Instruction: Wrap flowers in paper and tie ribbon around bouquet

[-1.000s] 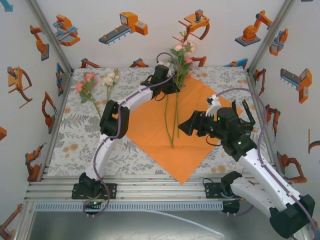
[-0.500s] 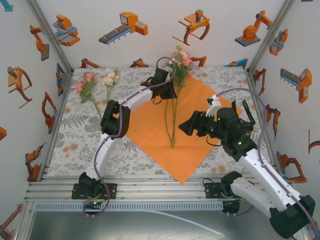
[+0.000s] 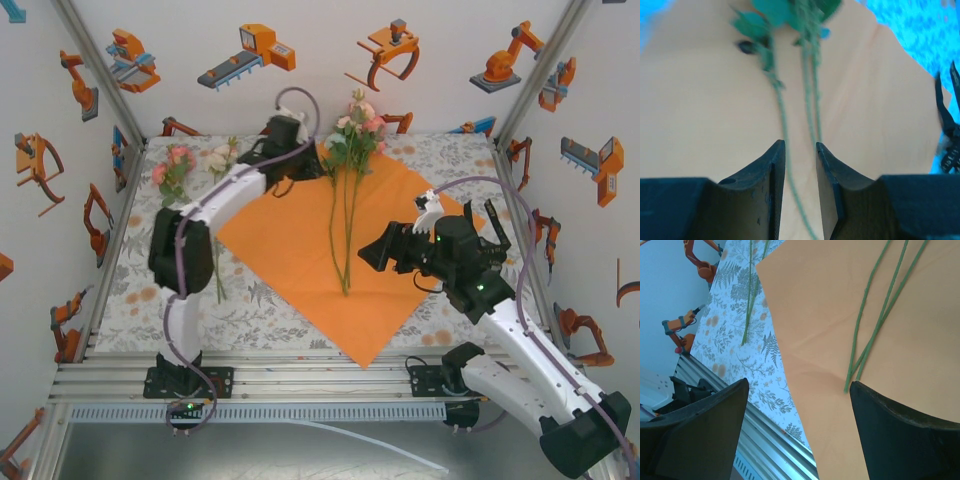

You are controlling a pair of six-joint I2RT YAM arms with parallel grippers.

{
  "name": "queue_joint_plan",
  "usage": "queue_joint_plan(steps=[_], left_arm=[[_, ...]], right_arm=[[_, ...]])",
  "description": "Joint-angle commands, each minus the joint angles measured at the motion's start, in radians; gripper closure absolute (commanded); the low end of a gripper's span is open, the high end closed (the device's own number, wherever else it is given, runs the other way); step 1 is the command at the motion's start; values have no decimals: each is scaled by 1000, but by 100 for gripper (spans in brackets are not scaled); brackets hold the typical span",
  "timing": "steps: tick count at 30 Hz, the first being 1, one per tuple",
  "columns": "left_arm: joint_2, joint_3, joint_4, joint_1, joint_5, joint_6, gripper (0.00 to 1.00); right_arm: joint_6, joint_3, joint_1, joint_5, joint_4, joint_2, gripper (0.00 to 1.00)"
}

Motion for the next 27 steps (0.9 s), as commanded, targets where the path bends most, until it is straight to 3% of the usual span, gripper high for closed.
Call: queue_joint_plan(steps=[1, 7, 11, 20, 27], left_arm=[[-127, -116, -18, 150, -106, 112, 66], [-173, -220, -131, 391, -230, 183, 67], [-118, -217, -189, 482, -249, 174, 67], [48, -135, -293, 514, -323, 207, 67], [93, -125, -314, 530, -336, 205, 67]], right_arm=[[-24, -6, 7, 4, 18, 3, 26], [-29, -10, 6, -4, 43, 33, 26], [-35, -12, 7, -1, 39, 35, 26], [-45, -16, 7, 22, 0, 0, 26], [-44, -13, 7, 28, -13, -12, 26]])
